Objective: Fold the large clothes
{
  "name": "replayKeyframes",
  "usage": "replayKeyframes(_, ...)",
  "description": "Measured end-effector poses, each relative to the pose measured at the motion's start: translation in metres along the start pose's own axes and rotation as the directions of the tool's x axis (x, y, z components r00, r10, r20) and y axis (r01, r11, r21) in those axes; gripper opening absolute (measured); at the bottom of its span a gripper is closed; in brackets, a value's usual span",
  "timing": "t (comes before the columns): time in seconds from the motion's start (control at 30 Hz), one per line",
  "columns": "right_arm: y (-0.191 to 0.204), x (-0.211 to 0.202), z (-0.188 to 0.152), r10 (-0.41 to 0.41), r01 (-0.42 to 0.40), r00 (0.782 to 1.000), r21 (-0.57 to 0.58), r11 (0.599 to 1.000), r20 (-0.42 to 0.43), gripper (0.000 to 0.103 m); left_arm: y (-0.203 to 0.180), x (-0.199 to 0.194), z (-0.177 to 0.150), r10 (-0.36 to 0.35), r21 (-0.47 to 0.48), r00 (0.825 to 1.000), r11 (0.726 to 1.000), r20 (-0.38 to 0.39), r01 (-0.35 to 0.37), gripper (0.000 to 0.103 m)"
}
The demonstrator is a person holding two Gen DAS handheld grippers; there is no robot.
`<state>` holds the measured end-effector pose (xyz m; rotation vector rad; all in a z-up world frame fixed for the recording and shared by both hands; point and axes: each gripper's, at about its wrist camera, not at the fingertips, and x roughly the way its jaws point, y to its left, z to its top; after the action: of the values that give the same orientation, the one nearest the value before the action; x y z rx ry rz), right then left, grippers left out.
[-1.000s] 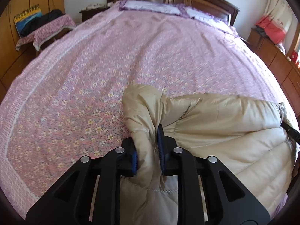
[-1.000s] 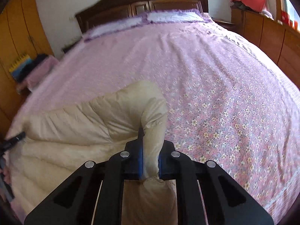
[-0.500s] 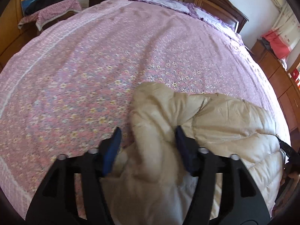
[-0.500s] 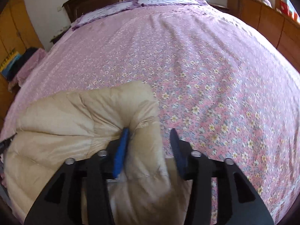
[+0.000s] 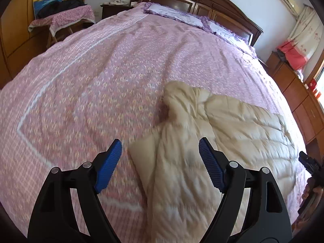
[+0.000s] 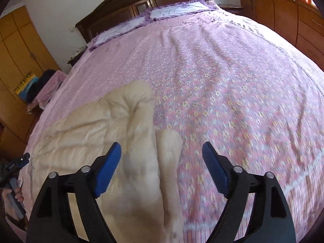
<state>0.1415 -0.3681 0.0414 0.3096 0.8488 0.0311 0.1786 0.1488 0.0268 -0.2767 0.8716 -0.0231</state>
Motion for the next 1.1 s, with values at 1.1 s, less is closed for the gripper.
replayKeyframes(1.1, -0.028, 0.033, -0.057, 0.249, -0.219, 0.953, 0.177, 0.960, -0.170, 0.086, 0.006, 0.046, -0.065, -0.244, -0.223, 0.960, 0.952, -0.140, 0.210, 0.075)
